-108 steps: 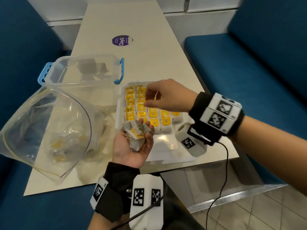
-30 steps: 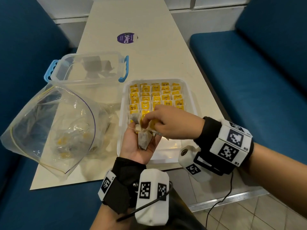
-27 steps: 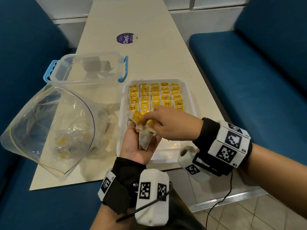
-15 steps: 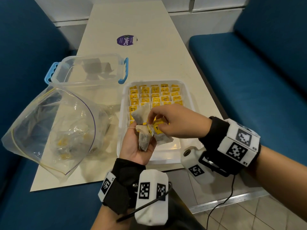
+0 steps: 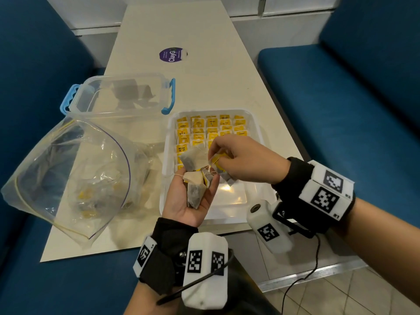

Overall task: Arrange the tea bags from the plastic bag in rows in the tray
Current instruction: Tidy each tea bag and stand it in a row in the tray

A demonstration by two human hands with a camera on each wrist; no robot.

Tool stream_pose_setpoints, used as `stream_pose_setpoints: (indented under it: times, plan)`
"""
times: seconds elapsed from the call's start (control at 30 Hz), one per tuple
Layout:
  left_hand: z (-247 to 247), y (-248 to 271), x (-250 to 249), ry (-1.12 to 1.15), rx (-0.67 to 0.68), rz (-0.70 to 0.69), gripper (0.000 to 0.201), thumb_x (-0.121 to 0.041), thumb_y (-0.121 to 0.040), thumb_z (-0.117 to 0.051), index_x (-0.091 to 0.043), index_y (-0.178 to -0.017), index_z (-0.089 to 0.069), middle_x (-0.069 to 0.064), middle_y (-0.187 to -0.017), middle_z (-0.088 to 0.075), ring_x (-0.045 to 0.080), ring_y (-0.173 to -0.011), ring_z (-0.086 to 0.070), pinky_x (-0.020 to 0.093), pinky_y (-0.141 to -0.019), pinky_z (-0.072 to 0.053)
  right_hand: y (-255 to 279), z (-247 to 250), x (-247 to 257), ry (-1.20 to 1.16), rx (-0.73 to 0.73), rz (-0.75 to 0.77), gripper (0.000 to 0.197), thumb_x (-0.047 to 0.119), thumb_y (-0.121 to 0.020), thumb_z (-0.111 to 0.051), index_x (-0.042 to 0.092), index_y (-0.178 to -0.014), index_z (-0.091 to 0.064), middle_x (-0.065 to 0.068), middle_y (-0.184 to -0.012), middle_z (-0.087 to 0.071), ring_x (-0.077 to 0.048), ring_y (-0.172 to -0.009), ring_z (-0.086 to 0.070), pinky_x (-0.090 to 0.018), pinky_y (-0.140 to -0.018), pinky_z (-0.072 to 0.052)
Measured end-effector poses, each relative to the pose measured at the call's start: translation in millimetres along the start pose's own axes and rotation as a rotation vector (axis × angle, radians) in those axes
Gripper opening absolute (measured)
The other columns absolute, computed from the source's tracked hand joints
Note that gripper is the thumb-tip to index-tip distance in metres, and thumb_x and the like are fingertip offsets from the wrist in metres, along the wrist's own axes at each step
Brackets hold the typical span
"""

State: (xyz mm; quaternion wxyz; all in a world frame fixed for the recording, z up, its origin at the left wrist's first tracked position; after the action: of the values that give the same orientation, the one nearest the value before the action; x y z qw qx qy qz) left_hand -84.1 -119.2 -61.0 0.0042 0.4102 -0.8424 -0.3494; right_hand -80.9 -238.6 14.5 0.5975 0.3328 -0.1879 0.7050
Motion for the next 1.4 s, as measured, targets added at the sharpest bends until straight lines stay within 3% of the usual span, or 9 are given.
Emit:
stream_pose_setpoints:
  times: [0.2, 0.37, 0.53, 0.73, 0.83, 0.93, 1.03, 1.27, 1.4]
  plan:
    - [-1.0, 0.3, 2.3, -0.008, 0.016, -0.032, 0.030, -0.032, -0.096, -0.048, -0.007, -0.102, -0.064, 0.008, -0.082, -0.071, 0.015, -0.065, -0.069, 0.029, -0.064, -0.058, -4.9, -4.2, -0.6, -0.078, -0.042, -0.097, 0.019, 0.006, -0.091, -0.038, 0.004, -0.102, -0.054, 0.007, -0.068, -0.046, 0.000, -0.051, -0.047, -0.013, -0.048, -0.034]
    - [-4.2, 2.4, 3.8, -0.024, 0.004, -0.029, 0.029, -0.032, -0.096, -0.048, -0.007, -0.089, -0.062, 0.006, -0.067, -0.068, 0.014, -0.056, -0.067, 0.025, -0.054, -0.058, -8.1, -12.9, -3.5, -0.005, -0.038, -0.134, 0.034, 0.041, -0.089, -0.053, 0.011, -0.104, -0.045, 0.002, -0.085, -0.050, -0.018, -0.080, -0.054, -0.030, -0.071, -0.042]
    - [-0.3, 1.3, 3.8, -0.013, 0.034, 0.002, 0.033, -0.033, -0.098, -0.042, -0.009, -0.091, -0.063, 0.008, -0.075, -0.070, 0.018, -0.062, -0.069, 0.029, -0.054, -0.058, -12.6, -14.3, -3.2, 0.113, -0.096, 0.015, 0.028, 0.026, -0.092, -0.052, 0.023, -0.065, -0.045, 0.012, -0.062, -0.041, -0.010, -0.065, -0.042, -0.013, -0.055, -0.030]
    - [-1.1, 2.2, 2.5, 0.027, 0.045, -0.018, 0.028, -0.035, -0.088, -0.048, -0.012, -0.088, -0.064, 0.006, -0.077, -0.070, 0.019, -0.067, -0.069, 0.035, -0.063, -0.057, -3.5, -14.9, 6.8, 0.388, -0.107, 0.147, 0.020, 0.029, -0.090, -0.052, 0.023, -0.102, -0.068, 0.010, -0.081, -0.040, -0.009, -0.079, -0.039, -0.030, -0.064, -0.037]
    - [-1.8, 4.4, 1.0, 0.057, 0.068, -0.027, 0.040, -0.048, -0.076, -0.057, -0.012, -0.091, -0.063, 0.006, -0.088, -0.066, 0.019, -0.082, -0.063, 0.035, -0.070, -0.056, 1.6, -15.7, 13.6, 0.519, -0.147, 0.260, 0.022, 0.026, -0.090, -0.052, 0.022, -0.100, -0.071, 0.005, -0.081, -0.042, -0.016, -0.074, -0.046, -0.027, -0.052, -0.026]
    - [-2.2, 5.1, 1.0, 0.009, 0.076, -0.035, 0.040, -0.045, -0.068, -0.064, -0.012, -0.091, -0.062, 0.004, -0.087, -0.063, 0.017, -0.081, -0.061, 0.027, -0.070, -0.055, 2.2, -16.7, 14.0, 0.574, -0.060, 0.240, 0.023, 0.026, -0.090, -0.050, 0.024, -0.104, -0.070, 0.005, -0.083, -0.040, -0.016, -0.077, -0.044, -0.030, -0.058, -0.033]
    - [-2.2, 4.4, 3.7, -0.023, 0.020, -0.062, 0.017, -0.029, -0.081, -0.059, -0.012, -0.081, -0.059, 0.003, -0.072, -0.063, 0.015, -0.065, -0.063, 0.024, -0.060, -0.055, 2.3, -14.5, 12.5, 0.534, 0.040, 0.198, 0.026, 0.028, -0.090, -0.050, 0.027, -0.113, -0.062, 0.008, -0.087, -0.037, -0.011, -0.082, -0.040, -0.030, -0.067, -0.038]
    - [-3.0, 3.4, 2.3, 0.003, 0.019, -0.042, 0.021, -0.022, -0.093, -0.048, -0.012, -0.076, -0.051, 0.007, -0.057, -0.063, 0.017, -0.050, -0.064, 0.025, -0.053, -0.056, 4.9, -0.4, 7.0, 0.208, 0.091, 0.101, 0.034, 0.037, -0.084, -0.045, 0.013, -0.107, -0.054, 0.003, -0.096, -0.048, -0.013, -0.091, -0.044, -0.026, -0.078, -0.036]
    - [-3.4, 4.2, 1.4, 0.041, 0.042, -0.012, 0.027, -0.020, -0.092, -0.049, -0.005, -0.071, -0.056, 0.015, -0.077, -0.062, 0.023, -0.057, -0.066, 0.028, -0.054, -0.058, 5.1, 10.5, 3.4, 0.101, 0.132, 0.093, 0.026, 0.003, -0.088, -0.043, 0.008, -0.109, -0.058, 0.000, -0.103, -0.049, -0.010, -0.093, -0.044, -0.016, -0.077, -0.035]
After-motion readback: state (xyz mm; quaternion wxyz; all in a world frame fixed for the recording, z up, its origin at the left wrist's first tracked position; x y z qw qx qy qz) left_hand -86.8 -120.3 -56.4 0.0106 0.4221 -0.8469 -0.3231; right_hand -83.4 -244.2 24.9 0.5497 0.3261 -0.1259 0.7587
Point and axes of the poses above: each hand's wrist, its own y-axis away from the middle knuckle, its own z-axis out of the back of the hand, x = y × z, the point moved 2 cm from there along -y, towards the middle knuckle
